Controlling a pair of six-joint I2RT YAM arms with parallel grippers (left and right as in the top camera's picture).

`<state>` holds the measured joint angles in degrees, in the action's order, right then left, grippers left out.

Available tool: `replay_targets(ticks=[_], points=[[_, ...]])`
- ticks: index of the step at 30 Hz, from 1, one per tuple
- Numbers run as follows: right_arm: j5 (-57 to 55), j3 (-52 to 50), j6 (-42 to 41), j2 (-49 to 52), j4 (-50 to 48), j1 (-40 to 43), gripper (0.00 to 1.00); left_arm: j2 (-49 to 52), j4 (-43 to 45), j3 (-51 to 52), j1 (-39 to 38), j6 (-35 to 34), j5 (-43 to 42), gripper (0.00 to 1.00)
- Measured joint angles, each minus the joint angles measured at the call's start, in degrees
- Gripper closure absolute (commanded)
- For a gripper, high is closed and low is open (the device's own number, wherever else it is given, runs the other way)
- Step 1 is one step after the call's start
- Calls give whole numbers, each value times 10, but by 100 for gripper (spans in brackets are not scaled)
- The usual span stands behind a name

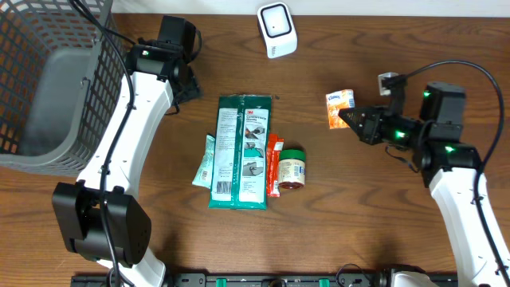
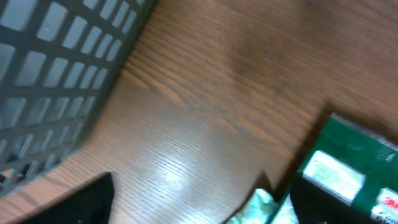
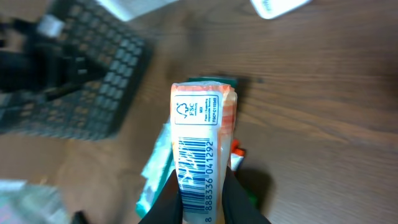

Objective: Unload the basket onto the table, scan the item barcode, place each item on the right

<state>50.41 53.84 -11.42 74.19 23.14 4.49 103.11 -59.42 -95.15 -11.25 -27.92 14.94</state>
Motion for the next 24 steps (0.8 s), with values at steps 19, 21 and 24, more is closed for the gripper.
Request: replay_targets(ticks=[19,21,24], points=[[212,0,-76,0,-187,22,94,-7,138,1,-2,287,-904,22],[223,0,-110,0,-224,21,94,-9,165,1,-2,297,-951,23],[231,0,-165,0,-278,14,94,-10,193,1,-2,303,-994,26]])
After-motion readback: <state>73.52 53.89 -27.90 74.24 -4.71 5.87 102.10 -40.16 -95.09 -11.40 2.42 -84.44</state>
